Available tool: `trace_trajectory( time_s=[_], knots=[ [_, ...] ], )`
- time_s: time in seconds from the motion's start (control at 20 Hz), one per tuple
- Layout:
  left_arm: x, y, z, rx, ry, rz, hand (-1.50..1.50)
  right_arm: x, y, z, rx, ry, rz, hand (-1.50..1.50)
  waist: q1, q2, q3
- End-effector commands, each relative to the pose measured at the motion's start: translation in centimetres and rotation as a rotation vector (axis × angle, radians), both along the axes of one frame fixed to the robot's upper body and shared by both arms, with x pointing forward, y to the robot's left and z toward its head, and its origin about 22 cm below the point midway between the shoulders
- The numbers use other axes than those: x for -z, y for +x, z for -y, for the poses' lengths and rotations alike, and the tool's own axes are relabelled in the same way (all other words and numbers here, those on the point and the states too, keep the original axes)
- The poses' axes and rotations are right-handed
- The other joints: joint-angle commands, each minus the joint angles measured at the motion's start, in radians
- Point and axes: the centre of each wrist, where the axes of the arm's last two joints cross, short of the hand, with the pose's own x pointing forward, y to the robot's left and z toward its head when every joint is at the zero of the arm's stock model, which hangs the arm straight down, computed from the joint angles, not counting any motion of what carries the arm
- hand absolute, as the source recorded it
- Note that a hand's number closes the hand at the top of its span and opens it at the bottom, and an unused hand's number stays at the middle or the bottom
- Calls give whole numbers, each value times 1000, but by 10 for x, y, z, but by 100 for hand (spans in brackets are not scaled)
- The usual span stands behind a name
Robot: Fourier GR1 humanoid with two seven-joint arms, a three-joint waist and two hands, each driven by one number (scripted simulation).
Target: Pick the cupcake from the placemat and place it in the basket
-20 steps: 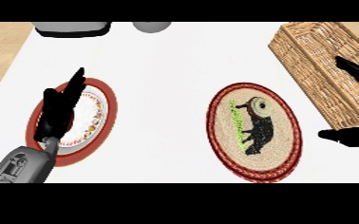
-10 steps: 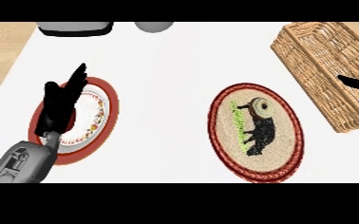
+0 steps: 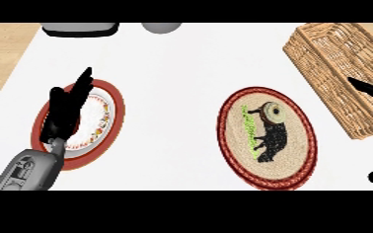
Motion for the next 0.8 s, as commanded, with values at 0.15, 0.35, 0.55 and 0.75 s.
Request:
trace_trajectory(
  time_s=[0.15, 0.35, 0.55, 0.75],
  knots=[
    [-6, -3, -17, 8, -25, 1, 0, 37, 10, -5, 69, -3, 46, -150, 6, 1, 0],
    [8, 2, -2, 6, 8, 3, 0, 52, 27, -15, 66, 0, 41, -150, 6, 2, 0],
    [7, 14, -13, -10, -14, 5, 0, 62, 30, -44, 53, 31, 14, -150, 2, 2, 0],
    [8, 0, 10, -3, 21, -2, 0, 71, 39, -34, 46, 17, 9, -150, 5, 1, 0]
  ],
)
